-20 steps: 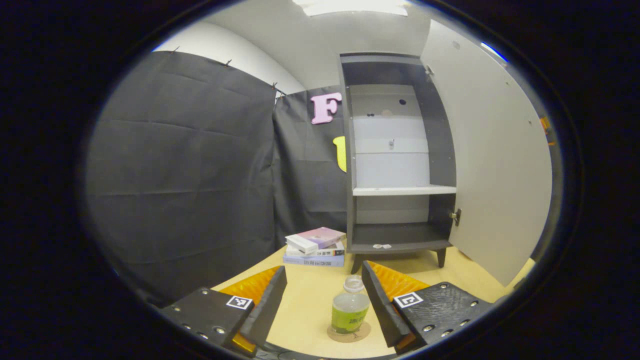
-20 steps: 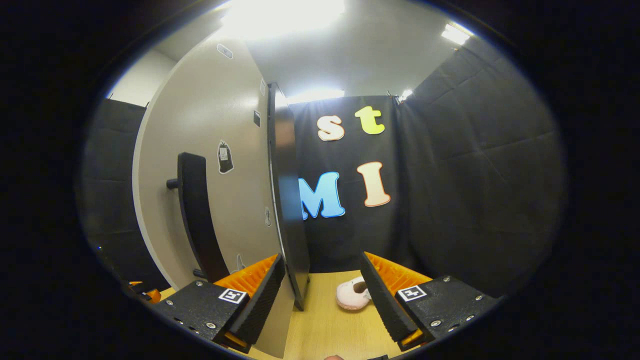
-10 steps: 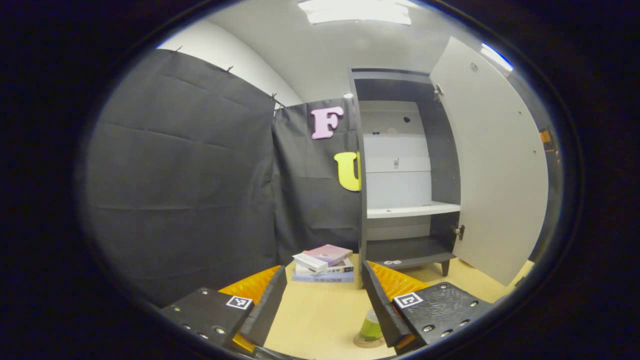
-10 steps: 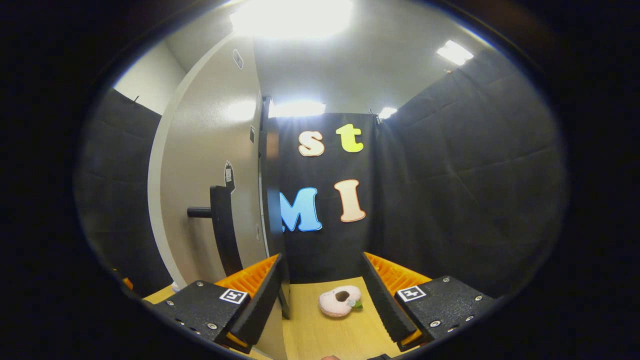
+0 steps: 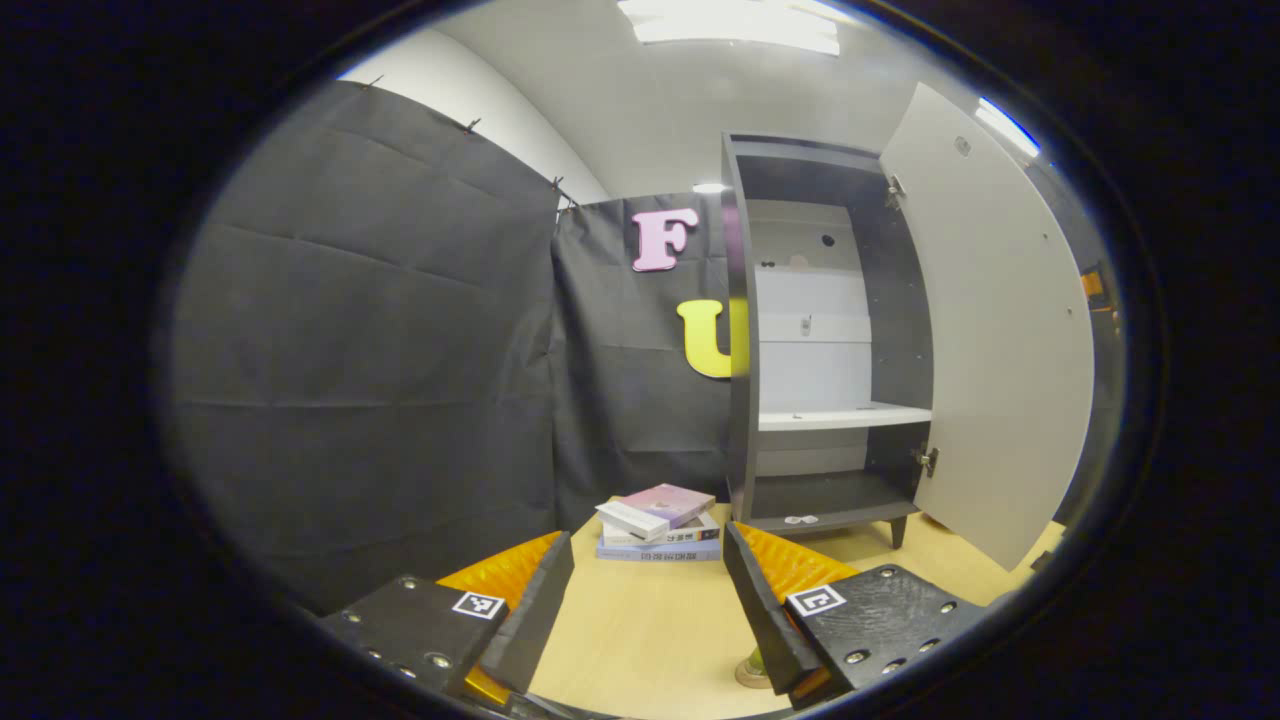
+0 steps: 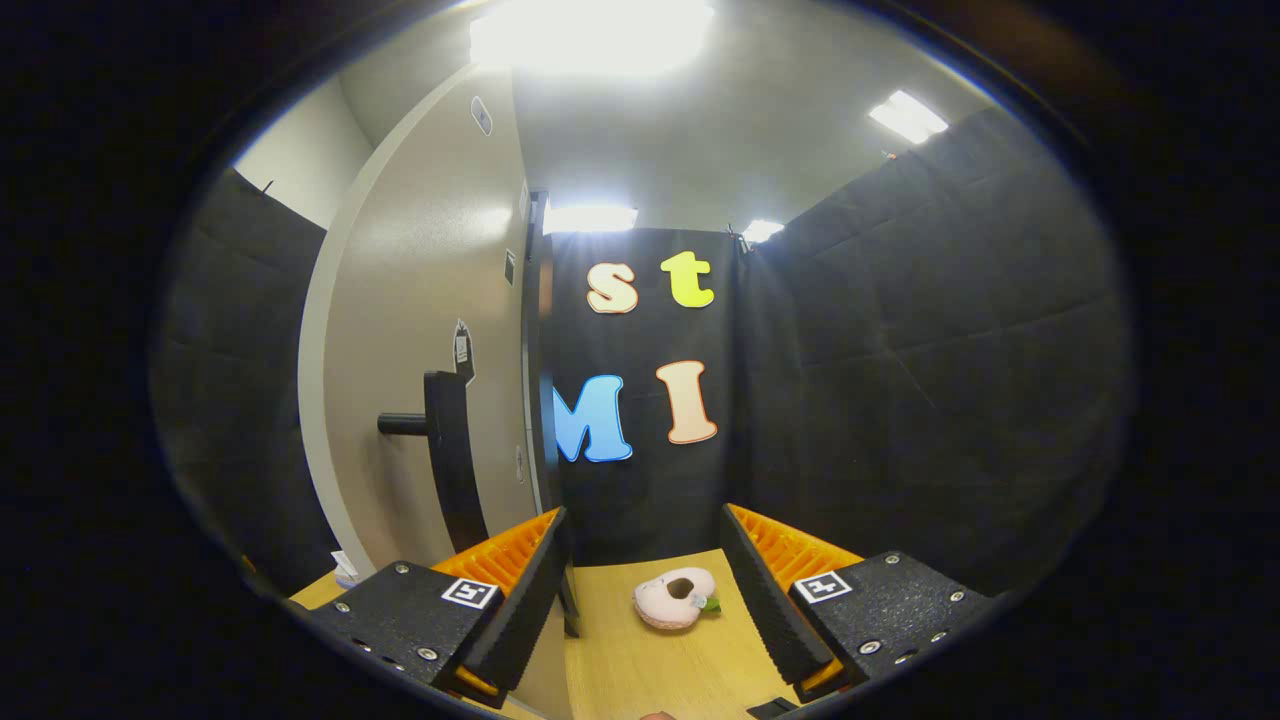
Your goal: Open the cabinet door with the right hand, grasp the bottle in the cabinet with the left hand and place it on the coaster, then close the cabinet door with the right hand.
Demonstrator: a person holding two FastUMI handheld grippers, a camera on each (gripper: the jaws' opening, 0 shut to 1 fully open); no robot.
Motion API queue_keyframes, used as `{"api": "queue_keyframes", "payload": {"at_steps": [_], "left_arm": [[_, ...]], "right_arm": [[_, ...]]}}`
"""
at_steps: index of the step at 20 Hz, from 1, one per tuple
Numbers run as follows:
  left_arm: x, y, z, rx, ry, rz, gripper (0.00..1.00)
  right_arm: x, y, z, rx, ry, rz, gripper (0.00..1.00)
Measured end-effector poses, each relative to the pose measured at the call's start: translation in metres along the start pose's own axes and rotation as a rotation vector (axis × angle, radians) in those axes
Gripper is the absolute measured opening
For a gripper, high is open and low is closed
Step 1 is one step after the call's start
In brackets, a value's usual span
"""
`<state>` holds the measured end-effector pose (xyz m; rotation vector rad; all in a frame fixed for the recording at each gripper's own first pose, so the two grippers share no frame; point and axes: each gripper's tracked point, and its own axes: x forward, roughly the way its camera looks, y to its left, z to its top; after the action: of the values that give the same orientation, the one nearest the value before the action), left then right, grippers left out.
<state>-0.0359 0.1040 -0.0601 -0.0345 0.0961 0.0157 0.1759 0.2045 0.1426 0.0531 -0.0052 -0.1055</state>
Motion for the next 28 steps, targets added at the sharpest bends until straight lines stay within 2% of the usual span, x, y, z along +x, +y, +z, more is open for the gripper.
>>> {"api": "queue_keyframes", "payload": {"at_steps": [1, 2, 3, 4, 5, 6, 7, 9, 10, 13, 15, 16, 18, 19, 21, 22, 24, 28], "left_arm": [[0.002, 0.001, -0.001, -0.001, 0.001, -0.010, 0.87], [0.003, 0.004, -0.003, 0.001, 0.005, -0.017, 0.87], [0.004, 0.008, -0.004, 0.003, 0.006, -0.022, 0.87], [0.004, 0.012, -0.005, 0.005, 0.006, -0.026, 0.82], [0.005, 0.016, -0.006, 0.004, 0.006, -0.029, 0.82], [0.006, 0.019, -0.006, 0.001, 0.006, -0.032, 0.87], [0.006, 0.023, -0.007, 0.000, 0.008, -0.034, 0.82], [0.008, 0.033, -0.008, 0.003, 0.009, -0.034, 0.87], [0.008, 0.039, -0.009, 0.006, 0.008, -0.034, 0.82], [0.008, 0.051, -0.009, 0.013, 0.006, -0.032, 0.82], [0.005, 0.060, -0.003, 0.020, -0.006, -0.029, 0.87], [0.003, 0.063, -0.001, 0.021, -0.012, -0.027, 0.91], [0.002, 0.071, -0.001, 0.020, -0.016, -0.021, 0.82], [0.001, 0.075, 0.000, 0.018, -0.018, -0.018, 0.87], [-0.002, 0.083, -0.002, 0.018, -0.017, -0.010, 0.86], [-0.005, 0.089, -0.002, 0.018, -0.014, -0.004, 0.86], [-0.009, 0.100, -0.004, 0.018, -0.008, 0.008, 0.86], [-0.015, 0.117, -0.011, 0.018, 0.005, 0.028, 0.86]], "right_arm": [[0.000, 0.001, 0.000, -0.002, -0.003, -0.001, 0.92], [0.000, 0.003, 0.000, -0.002, -0.004, 0.001, 0.92], [0.001, 0.006, 0.000, 0.001, -0.003, 0.004, 0.92], [0.000, 0.009, 0.000, 0.004, -0.001, 0.008, 0.92], [-0.002, 0.011, -0.001, 0.006, 0.000, 0.014, 0.88], [-0.003, 0.014, -0.001, 0.006, 0.000, 0.017, 0.92], [-0.004, 0.015, 0.000, 0.004, 0.000, 0.021, 0.88], [-0.003, 0.019, -0.001, -0.002, -0.002, 0.027, 0.92], [-0.003, 0.021, 0.000, -0.006, -0.003, 0.031, 0.92], [-0.004, 0.028, -0.001, -0.010, 0.000, 0.051, 0.92], [-0.004, 0.033, -0.001, -0.008, -0.003, 0.063, 0.88], [-0.006, 0.036, 0.000, -0.002, -0.005, 0.067, 0.92], [-0.004, 0.042, -0.001, 0.009, -0.001, 0.079, 0.92], [-0.004, 0.045, -0.001, 0.013, 0.001, 0.085, 0.92], [-0.005, 0.050, -0.003, 0.022, 0.007, 0.095, 0.92], [-0.005, 0.052, -0.003, 0.027, 0.008, 0.101, 0.88], [-0.004, 0.056, -0.002, 0.033, 0.005, 0.114, 0.92], [-0.002, 0.065, -0.003, 0.036, 0.006, 0.126, 0.92]]}}
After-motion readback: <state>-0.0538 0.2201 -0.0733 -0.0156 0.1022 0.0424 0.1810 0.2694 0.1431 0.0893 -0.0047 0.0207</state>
